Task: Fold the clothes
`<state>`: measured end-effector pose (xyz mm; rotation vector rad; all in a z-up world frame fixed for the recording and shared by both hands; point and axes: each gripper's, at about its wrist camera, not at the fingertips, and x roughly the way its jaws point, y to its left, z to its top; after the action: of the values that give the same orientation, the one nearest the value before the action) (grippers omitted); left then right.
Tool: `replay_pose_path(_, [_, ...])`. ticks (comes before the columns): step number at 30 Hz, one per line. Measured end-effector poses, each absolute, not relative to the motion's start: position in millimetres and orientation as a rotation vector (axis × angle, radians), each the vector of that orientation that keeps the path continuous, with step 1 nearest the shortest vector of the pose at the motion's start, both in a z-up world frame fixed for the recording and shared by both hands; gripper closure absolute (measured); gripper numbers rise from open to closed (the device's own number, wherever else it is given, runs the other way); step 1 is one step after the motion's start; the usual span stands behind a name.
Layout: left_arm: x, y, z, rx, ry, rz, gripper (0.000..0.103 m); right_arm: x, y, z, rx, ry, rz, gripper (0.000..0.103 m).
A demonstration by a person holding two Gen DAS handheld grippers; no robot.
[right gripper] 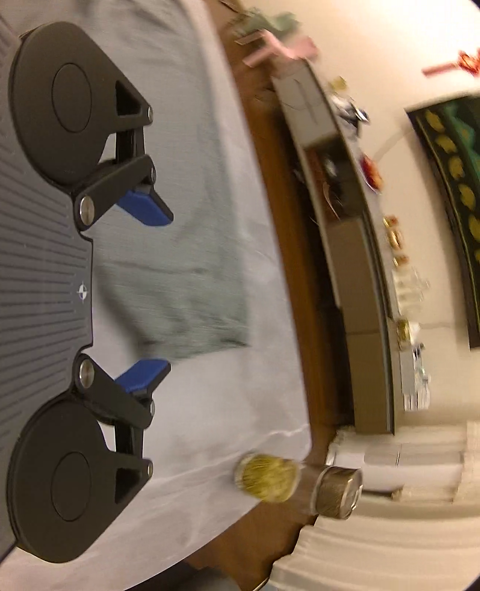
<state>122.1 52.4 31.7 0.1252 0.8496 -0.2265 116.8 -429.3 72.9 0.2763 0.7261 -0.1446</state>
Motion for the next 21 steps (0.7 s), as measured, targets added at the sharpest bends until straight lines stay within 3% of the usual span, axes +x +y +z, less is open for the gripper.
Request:
replay_pose_path(7, [128.8,36.8,22.2,0.122,0.873,-0.308,0.017,218.3,-447.5,14.5,0.237,0.813,-0.212,0.019])
replay_pose_path(9, [129.3,35.2,19.8,0.124,0.875,-0.310,0.017,234.5,-449.5,-1.1,0.228,0.834,-0.196,0.042])
replay_pose_path(10, [129.8,34.9,18.8,0.125,0.876,-0.307,0.017,239.2,-450.3,-5.5,0.231,0.839,-0.189,0.077])
replay_pose_path(11, [130.7,35.1,18.1,0.124,0.878,-0.301,0.017,238.6,-448.7,-4.8,0.229,0.824,-0.179,0.093])
replay_pose_path(13, [133.0,38.5,18.4,0.102,0.881,-0.289,0.017,221.7,-440.6,8.7,0.222,0.757,-0.140,0.098])
replay_pose_path(17, [136.5,53.3,25.1,0.001,0.895,-0.272,0.017,143.3,-415.8,64.8,0.227,0.568,0.013,0.098])
replay_pose_path(21, [138.3,64.9,32.2,-0.094,0.893,-0.272,0.017,14.7,-398.2,104.6,0.176,0.454,0.099,0.098])
